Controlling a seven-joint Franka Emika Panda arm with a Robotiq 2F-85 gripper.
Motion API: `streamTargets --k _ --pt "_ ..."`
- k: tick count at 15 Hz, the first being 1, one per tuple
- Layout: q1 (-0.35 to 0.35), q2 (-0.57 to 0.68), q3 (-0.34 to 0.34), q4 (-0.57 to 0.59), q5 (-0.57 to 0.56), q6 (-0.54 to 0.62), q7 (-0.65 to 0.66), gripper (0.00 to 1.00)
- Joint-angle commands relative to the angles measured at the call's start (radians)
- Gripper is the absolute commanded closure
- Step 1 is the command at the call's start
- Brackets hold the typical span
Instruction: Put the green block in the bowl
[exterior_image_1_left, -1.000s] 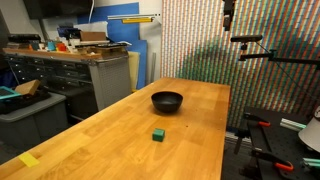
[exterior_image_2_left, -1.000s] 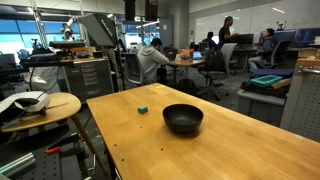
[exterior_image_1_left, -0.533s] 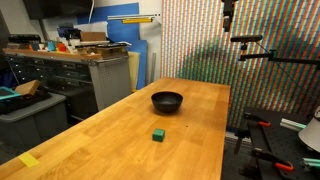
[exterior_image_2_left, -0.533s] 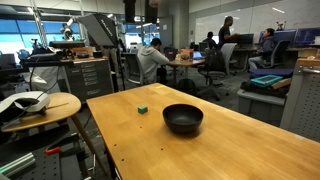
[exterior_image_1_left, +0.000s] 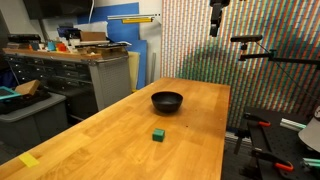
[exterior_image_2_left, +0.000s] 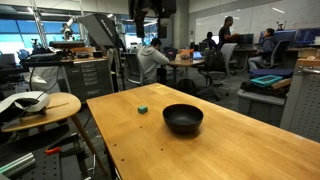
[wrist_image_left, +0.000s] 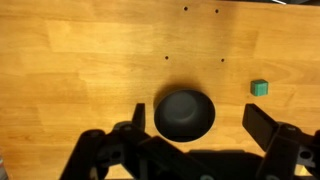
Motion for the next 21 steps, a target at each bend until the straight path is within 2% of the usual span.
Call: streamTargets --k 1,9,16,21 --pt "0.03 0.016 0.073 -0.075 0.007 0.135 0.066 0.0" --pt "0.161 0.144 0.223 -0.194 0.056 0.431 0.163 0.0" --pt "0.268 0.346 0.337 -0.186 0.121 0.613 0.206 0.0" --pt "0.29 0.513 0.385 -0.158 0.092 0.766 0.25 0.0"
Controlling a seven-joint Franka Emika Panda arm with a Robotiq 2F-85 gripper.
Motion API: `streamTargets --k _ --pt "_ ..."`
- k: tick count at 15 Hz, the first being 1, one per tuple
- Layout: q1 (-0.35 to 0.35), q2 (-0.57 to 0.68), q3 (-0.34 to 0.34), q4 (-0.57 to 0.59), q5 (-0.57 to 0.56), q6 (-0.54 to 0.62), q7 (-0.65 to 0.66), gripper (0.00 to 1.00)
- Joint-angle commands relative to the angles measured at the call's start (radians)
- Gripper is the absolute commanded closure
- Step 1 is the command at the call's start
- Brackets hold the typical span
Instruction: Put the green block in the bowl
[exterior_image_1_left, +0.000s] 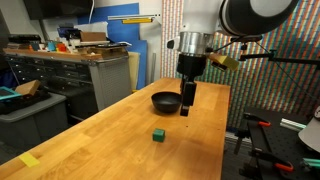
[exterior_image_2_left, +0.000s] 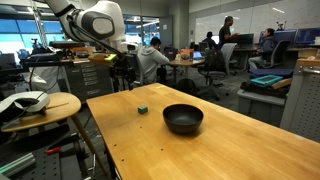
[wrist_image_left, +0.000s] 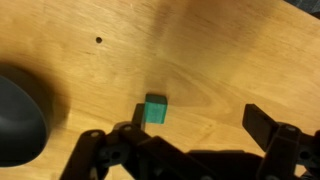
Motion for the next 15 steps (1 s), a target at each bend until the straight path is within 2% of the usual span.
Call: streamTargets --k 1,4,8,15 --pt "0.005 0.135 0.019 0.051 -0.007 0.108 0.03 0.0" --pt "0.001 0.241 0.014 0.094 -0.014 0.184 0.042 0.0" --pt "-0.002 0.361 0.013 0.18 -0.011 0.219 0.044 0.0" --pt "0.027 0.481 -0.056 0.291 -0.08 0.242 0.064 0.0"
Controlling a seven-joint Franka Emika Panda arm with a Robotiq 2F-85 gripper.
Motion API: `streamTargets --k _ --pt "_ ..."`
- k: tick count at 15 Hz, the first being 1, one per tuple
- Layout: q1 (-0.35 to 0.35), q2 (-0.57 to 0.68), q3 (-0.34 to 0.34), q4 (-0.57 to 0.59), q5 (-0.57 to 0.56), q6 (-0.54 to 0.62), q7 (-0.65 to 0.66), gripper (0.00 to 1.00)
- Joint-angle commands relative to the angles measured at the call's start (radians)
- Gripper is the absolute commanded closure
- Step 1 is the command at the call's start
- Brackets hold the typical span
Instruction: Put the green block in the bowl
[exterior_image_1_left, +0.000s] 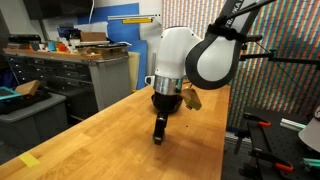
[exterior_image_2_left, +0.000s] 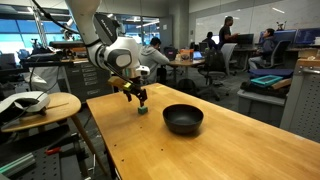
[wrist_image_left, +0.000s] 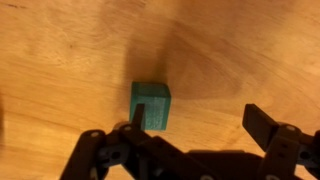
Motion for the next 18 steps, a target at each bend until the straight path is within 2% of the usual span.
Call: streamTargets --k 1,6,12,13,14,15,18 --pt "0.027 0.047 -0.055 0.059 -0.061 0.023 0.034 0.0" --pt "0.033 0.066 -0.088 0.08 -0.099 0.023 0.041 0.0" --pt "0.022 0.084 -0.075 0.07 -0.086 -0.002 0.033 0.0" --pt "0.019 0.087 -0.074 0.068 -0.084 -0.005 0.032 0.25" --pt "0.019 0.091 -0.075 0.067 -0.084 -0.005 0.033 0.26" --pt "0.021 0.093 -0.079 0.066 -0.086 -0.004 0.034 0.32" --pt "0.029 0.085 -0.094 0.06 -0.091 0.002 0.045 0.58"
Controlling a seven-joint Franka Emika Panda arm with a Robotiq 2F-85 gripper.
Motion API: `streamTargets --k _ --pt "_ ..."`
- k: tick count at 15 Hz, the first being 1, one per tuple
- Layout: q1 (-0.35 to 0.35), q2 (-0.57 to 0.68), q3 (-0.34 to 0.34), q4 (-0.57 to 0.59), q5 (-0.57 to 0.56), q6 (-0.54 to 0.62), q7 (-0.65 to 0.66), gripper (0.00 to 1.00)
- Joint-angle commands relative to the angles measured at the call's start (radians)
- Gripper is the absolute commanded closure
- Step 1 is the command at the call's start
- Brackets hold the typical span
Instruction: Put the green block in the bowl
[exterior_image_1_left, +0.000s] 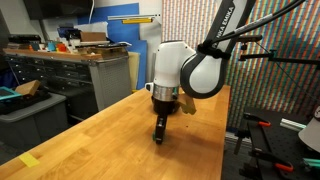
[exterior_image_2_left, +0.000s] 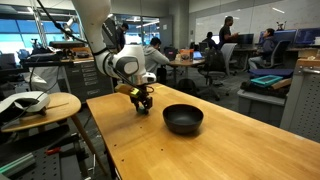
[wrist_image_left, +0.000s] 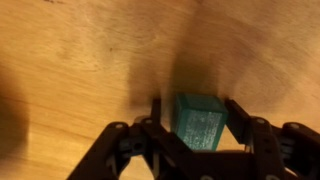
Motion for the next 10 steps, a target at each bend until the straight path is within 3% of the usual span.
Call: streamTargets --k 1,3,10 --pt "0.018 -0.015 -0.029 0.003 -0.022 -0.011 0.038 0.64" --pt "0.019 -0.031 -0.044 -0.001 -0.026 -0.016 0.043 0.8" --pt "-0.008 -0.134 -0.129 -0.021 -0.065 -0.042 0.05 0.82"
